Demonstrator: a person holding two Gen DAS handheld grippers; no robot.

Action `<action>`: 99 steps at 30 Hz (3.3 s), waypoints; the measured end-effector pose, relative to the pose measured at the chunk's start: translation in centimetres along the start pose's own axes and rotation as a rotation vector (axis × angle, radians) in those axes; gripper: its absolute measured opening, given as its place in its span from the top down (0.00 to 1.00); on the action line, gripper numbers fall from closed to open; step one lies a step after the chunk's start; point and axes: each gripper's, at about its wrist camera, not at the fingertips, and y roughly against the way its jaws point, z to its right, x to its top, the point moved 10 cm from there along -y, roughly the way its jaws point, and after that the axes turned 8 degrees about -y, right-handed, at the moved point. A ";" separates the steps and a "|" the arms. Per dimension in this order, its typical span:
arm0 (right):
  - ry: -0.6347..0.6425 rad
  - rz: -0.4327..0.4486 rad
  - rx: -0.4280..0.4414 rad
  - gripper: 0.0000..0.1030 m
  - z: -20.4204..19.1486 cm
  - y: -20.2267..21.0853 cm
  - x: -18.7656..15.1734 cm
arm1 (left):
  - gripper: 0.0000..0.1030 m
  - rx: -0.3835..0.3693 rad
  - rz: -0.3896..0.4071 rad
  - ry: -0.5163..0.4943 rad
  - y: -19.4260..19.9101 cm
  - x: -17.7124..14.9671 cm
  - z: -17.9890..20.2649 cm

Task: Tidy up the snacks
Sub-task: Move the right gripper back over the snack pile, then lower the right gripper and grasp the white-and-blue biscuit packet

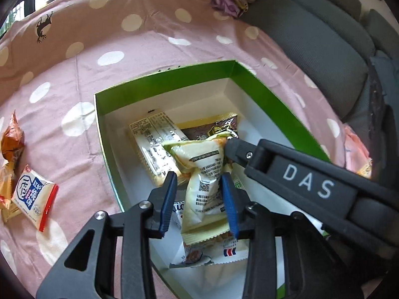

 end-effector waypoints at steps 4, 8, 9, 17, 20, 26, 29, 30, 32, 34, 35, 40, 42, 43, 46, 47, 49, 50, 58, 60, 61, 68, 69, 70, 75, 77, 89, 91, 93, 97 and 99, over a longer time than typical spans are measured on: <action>0.018 0.007 0.009 0.60 -0.3 0.1 0.0 | 0.65 -0.056 0.026 0.051 0.7 0.2 0.2; 0.037 0.029 0.046 0.60 -1.0 0.9 0.2 | 0.63 -0.103 0.086 0.089 2.3 1.0 0.5; 0.039 0.042 0.056 0.60 -1.2 1.2 0.3 | 0.62 -0.103 0.097 0.091 2.9 1.2 0.4; 0.076 0.191 0.069 0.39 -2.9 4.1 1.3 | 0.31 -0.047 0.223 0.150 8.9 1.1 -2.2; 0.095 0.223 0.088 0.31 -3.6 4.9 1.3 | 0.20 -0.014 0.285 0.212 12.0 0.7 -4.5; 0.142 0.235 0.157 0.26 -6.4 6.0 0.3 | 0.08 0.184 0.405 0.316 18.4 -2.2 -11.1; 0.181 0.240 0.198 0.24 -8.4 6.4 -0.8 | 0.08 0.247 0.406 0.396 19.6 -5.0 -14.4; 0.218 0.254 0.208 0.23 -9.7 6.7 -1.6 | 0.08 0.258 0.403 0.428 19.8 -5.9 -15.4; 0.239 0.262 0.212 0.19 -10.4 6.8 -1.9 | 0.08 0.285 0.393 0.480 20.0 -7.9 -17.5; 0.293 0.271 0.222 0.18 -11.9 6.8 -3.0 | 0.08 0.330 0.378 0.511 20.2 -9.8 -19.4; 0.321 0.268 0.225 0.17 -12.6 6.7 -3.6 | 0.08 0.371 0.370 0.534 20.4 -10.9 -20.5; 0.427 0.224 0.236 0.10 -15.8 5.4 -6.6 | 0.08 0.427 0.349 0.676 20.9 -14.8 -25.0; 0.453 0.194 0.245 0.10 -16.7 4.8 -7.9 | 0.07 0.436 0.360 0.719 21.2 -15.6 -26.0; 0.466 0.176 0.249 0.10 -17.0 4.3 -8.7 | 0.07 0.443 0.361 0.729 21.5 -16.0 -26.3; 0.508 0.111 0.226 0.10 -17.7 2.6 -10.7 | 0.04 0.463 0.341 0.735 21.6 -16.8 -26.8; 0.519 0.089 0.213 0.10 -17.8 2.0 -11.3 | 0.04 0.467 0.335 0.736 21.6 -16.8 -26.9; 0.523 0.058 0.204 0.10 -17.8 1.1 -12.1 | 0.03 0.470 0.329 0.741 21.5 -17.0 -27.2; 0.519 0.044 0.201 0.10 -17.7 0.8 -12.5 | 0.03 0.466 0.329 0.743 21.4 -17.0 -27.2; 0.529 -0.038 0.163 0.10 -17.4 -2.3 -14.5 | 0.02 0.491 0.255 0.712 19.8 -17.5 -27.2; 0.532 -0.080 0.145 0.10 -17.2 -3.4 -15.2 | 0.02 0.500 0.240 0.709 19.7 -17.7 -27.3; 0.534 -0.093 0.130 0.10 -17.1 -3.9 -15.5 | 0.02 0.500 0.234 0.713 19.6 -17.8 -27.4; 0.608 -0.113 0.059 0.10 -16.9 -5.7 -17.0 | 0.02 0.477 0.209 0.734 19.0 -18.2 -27.5; 0.609 -0.120 0.061 0.10 -17.0 -5.8 -17.1 | 0.02 0.476 0.204 0.735 18.9 -18.3 -27.5; 0.608 -0.124 0.063 0.10 -17.0 -5.8 -17.2 | 0.02 0.475 0.199 0.736 18.8 -18.3 -27.5; 0.607 -0.116 0.071 0.10 -17.2 -5.8 -17.2 | 0.02 0.483 0.181 0.740 18.7 -18.6 -27.7; 0.602 -0.108 0.071 0.10 -17.2 -5.7 -17.0 | 0.02 0.488 0.168 0.740 18.5 -18.7 -27.7; 0.574 -0.181 0.133 0.10 -19.9 -7.1 -16.4 | 0.02 0.532 0.096 0.739 17.6 -19.7 -28.3; 0.619 -0.190 0.120 0.10 -20.6 -7.7 -16.6 | 0.02 0.543 0.082 0.727 17.4 -19.7 -28.3; 0.731 -0.237 0.108 0.10 -21.7 -9.0 -17.7 | 0.02 0.549 0.071 0.717 17.3 -19.7 -28.2; 0.911 -0.309 0.073 0.10 -22.8 -11.5 -19.3 | 0.02 0.554 0.058 0.711 17.1 -19.8 -28.3; 0.960 -0.330 0.046 0.10 -22.7 -12.7 -19.5 | 0.02 0.532 0.063 0.717 17.0 -19.7 -28.2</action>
